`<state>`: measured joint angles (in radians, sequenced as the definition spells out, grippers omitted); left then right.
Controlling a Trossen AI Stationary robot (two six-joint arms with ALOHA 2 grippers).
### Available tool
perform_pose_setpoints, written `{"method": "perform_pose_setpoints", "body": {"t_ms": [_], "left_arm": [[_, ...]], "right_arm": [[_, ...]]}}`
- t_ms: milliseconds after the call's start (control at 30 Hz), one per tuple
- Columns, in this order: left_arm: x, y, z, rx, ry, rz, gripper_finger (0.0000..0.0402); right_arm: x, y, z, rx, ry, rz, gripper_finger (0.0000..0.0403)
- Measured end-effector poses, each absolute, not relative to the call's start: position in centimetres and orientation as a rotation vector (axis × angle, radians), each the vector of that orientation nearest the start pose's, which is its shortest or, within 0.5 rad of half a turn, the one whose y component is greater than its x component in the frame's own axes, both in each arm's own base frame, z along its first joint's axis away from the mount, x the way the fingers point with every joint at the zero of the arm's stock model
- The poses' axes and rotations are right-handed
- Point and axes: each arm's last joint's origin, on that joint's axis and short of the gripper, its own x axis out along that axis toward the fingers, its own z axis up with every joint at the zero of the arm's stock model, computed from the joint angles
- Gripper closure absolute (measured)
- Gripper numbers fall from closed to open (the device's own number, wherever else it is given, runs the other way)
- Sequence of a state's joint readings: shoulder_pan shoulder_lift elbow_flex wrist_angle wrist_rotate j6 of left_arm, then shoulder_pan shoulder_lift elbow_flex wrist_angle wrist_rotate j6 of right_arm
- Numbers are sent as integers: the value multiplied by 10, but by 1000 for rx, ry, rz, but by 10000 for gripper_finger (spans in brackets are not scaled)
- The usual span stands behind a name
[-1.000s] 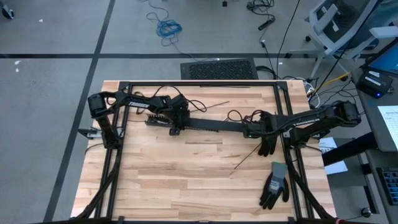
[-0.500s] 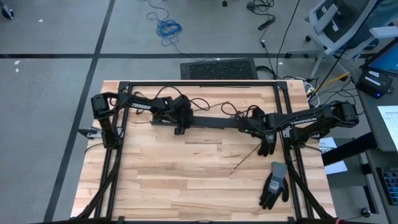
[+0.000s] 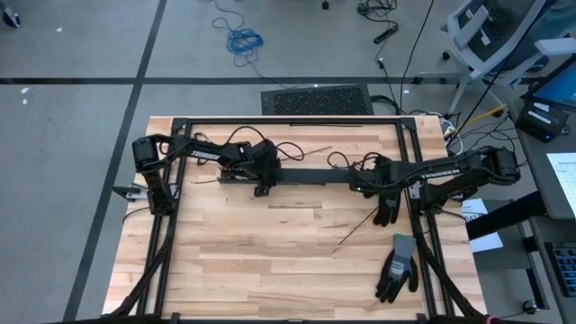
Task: Ziptie cables
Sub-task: Close the black cable duct cover
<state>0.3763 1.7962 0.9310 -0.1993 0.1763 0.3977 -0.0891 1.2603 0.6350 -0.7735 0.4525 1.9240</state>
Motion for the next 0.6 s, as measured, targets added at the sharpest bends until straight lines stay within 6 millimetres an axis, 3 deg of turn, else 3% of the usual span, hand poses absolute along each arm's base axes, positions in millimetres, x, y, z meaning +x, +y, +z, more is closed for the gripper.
{"method": "perform_pose_setpoints", "body": {"t_ms": [267,600], "left_arm": [[312,109,129,87,1037,-39,151],[318,101,130,73,998,-26,151]], "right_arm": [[186,-33,161,1272,462,-1612,403],[219,-43,144,1348,392,-1457,403]]}}
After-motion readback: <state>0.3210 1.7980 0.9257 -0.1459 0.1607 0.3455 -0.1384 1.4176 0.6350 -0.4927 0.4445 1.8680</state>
